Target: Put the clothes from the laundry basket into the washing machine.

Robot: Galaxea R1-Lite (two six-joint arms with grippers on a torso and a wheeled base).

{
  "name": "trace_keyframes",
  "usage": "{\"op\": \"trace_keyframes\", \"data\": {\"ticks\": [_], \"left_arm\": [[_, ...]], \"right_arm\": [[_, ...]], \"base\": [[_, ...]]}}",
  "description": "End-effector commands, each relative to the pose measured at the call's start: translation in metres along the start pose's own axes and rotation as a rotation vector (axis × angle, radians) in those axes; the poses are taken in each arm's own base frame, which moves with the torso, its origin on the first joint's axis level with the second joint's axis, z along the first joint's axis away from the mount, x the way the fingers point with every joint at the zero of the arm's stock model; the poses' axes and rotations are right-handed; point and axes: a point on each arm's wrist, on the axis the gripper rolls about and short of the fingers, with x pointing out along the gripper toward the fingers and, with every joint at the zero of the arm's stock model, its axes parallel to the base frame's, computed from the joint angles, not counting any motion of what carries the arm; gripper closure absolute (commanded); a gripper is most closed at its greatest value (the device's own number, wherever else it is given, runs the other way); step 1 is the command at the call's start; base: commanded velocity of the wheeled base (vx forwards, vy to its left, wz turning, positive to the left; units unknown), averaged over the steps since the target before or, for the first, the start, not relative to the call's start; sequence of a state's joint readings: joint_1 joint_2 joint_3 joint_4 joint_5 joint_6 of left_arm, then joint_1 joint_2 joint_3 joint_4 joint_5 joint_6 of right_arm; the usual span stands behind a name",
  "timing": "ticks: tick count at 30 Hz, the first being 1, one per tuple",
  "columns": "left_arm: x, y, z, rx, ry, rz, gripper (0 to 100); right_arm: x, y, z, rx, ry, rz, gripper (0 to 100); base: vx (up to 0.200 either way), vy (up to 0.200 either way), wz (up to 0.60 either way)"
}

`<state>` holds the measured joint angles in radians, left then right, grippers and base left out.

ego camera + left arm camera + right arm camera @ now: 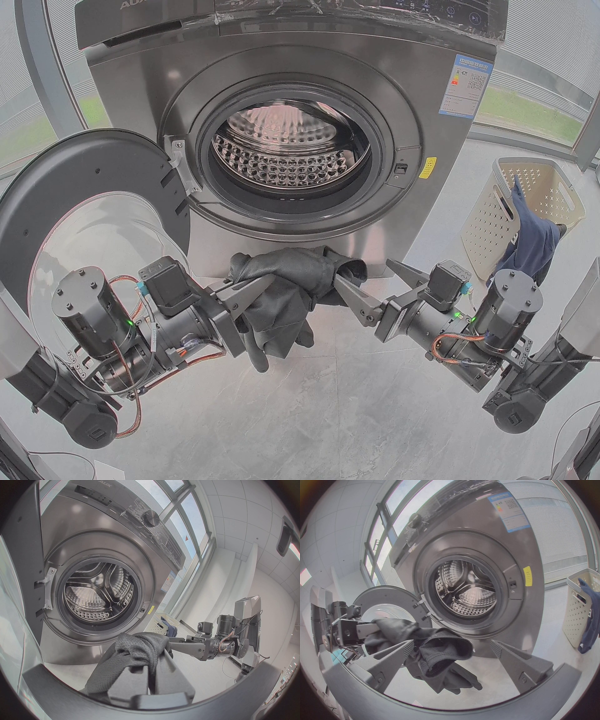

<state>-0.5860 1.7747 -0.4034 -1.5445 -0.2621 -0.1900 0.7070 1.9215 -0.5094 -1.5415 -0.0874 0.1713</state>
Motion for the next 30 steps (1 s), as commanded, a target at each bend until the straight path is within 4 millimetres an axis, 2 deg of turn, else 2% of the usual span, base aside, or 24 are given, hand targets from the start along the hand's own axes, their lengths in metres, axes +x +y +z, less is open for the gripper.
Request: {"op": "trace_keyframes", "data": {"ticks": [1,5,9,18,19,25,30], "left_arm": [[0.0,0.0,-0.001,-0.001,0.003,0.0,100],[0.0,0.0,-0.001,0.0,0.004,-0.001,100],[0.0,0.0,-0.001,0.001,0.003,0.0,100],[0.0,0.0,0.001,0.003,-0.006,0.0,100],[-0.001,-0.001,0.002,0.004,-0.009,0.0,100],[0.0,0.0,0.0,0.002,-0.001,0.004,100],[0.001,0.002,-0.003,-0.001,0.009,0.008,100]], "right_arm": [[0.0,0.009,0.005,0.006,-0.02,0.031,0],[0.011,0.014,0.014,0.013,-0.07,0.054,0],[0.018,0.015,0.01,0.009,-0.067,0.066,0],[0.022,0.012,-0.01,0.005,-0.006,0.051,0],[0.023,0.007,-0.019,0.001,0.02,0.032,0],[0.014,0.003,-0.023,-0.005,0.055,0.019,0],[-0.002,0.007,-0.008,-0.002,0.033,0.033,0]], "base": [[0.0,0.0,0.0],[0.0,0.0,0.0],[0.0,0.0,0.0],[0.0,0.0,0.0],[0.0,0.0,0.0],[0.0,0.0,0.0],[0.0,0.0,0.0]]}}
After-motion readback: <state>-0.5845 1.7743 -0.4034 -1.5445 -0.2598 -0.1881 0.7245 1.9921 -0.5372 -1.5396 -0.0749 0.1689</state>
